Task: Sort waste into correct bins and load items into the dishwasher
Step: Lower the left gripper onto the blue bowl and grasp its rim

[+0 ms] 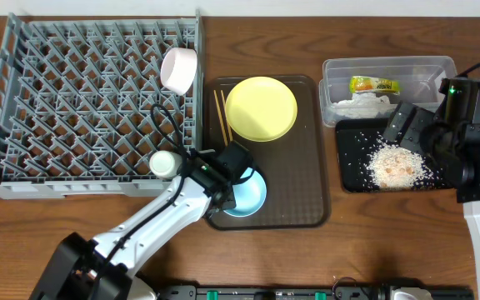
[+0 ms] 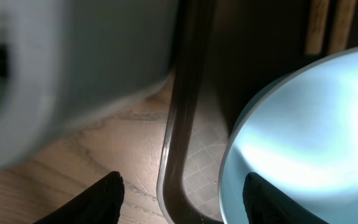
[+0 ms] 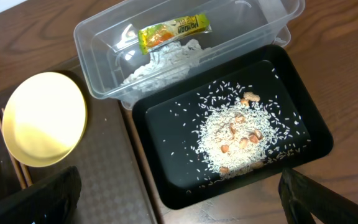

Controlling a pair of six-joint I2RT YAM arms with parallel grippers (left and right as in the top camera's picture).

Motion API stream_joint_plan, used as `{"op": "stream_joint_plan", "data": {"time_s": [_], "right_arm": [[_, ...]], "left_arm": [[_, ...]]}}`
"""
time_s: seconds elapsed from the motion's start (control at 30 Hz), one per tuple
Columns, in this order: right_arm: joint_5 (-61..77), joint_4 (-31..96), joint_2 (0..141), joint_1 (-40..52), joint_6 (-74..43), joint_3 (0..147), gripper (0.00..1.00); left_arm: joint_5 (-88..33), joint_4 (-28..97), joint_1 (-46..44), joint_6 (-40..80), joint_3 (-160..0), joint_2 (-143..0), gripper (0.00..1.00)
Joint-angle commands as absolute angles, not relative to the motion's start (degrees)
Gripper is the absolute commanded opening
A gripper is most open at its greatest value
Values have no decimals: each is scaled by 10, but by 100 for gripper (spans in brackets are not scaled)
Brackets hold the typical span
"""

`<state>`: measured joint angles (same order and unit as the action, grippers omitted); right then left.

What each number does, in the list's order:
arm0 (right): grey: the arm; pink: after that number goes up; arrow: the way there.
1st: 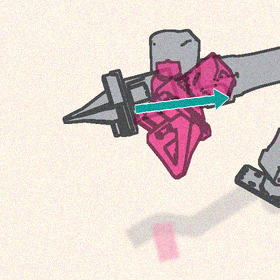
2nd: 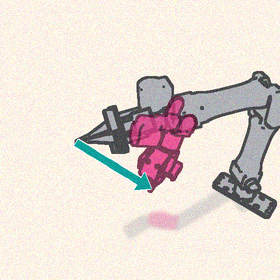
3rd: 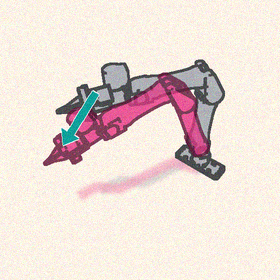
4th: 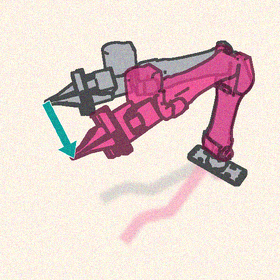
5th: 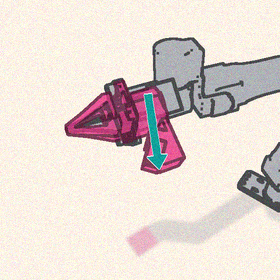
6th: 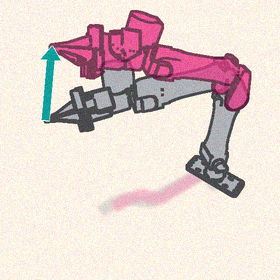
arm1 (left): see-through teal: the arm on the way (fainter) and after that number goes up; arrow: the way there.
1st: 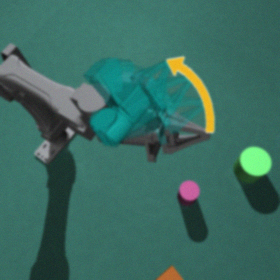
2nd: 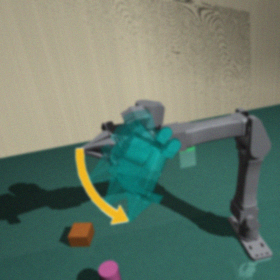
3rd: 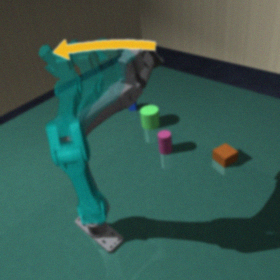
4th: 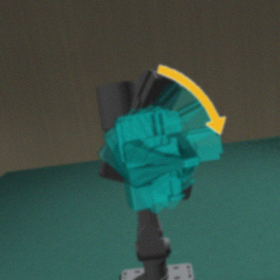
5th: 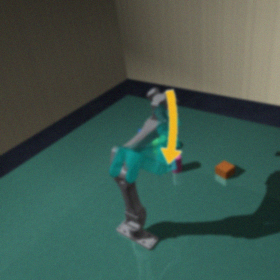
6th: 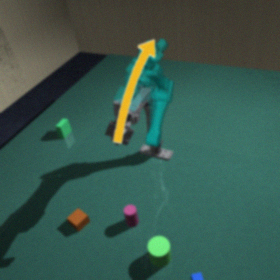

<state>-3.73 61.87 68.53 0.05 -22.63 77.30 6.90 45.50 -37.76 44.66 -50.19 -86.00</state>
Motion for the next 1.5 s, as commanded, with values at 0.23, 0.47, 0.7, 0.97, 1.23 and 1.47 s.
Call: {"op": "stream_joint_plan", "data": {"time_s": [0.23, 0.47, 0.7, 0.97, 1.23, 1.47], "right_arm": [[-45, 618, 686, -5, -231, 779, 99], [-45, 618, 686, -5, -231, 779, 99], [-45, 618, 686, -5, -231, 779, 99], [-45, 618, 686, -5, -231, 779, 99], [-45, 618, 686, -5, -231, 779, 99], [-45, 618, 686, -5, -231, 779, 99]], "left_arm": [[48, 442, -394, 407, -497, -868, 44], [45, 435, -425, 388, -497, -868, 44], [44, 418, -427, 388, -486, -869, 38], [44, 416, -427, 388, -485, -869, 19], [53, 416, -427, 381, -485, -869, 8], [85, 414, -427, 381, -485, -869, 29]]}}
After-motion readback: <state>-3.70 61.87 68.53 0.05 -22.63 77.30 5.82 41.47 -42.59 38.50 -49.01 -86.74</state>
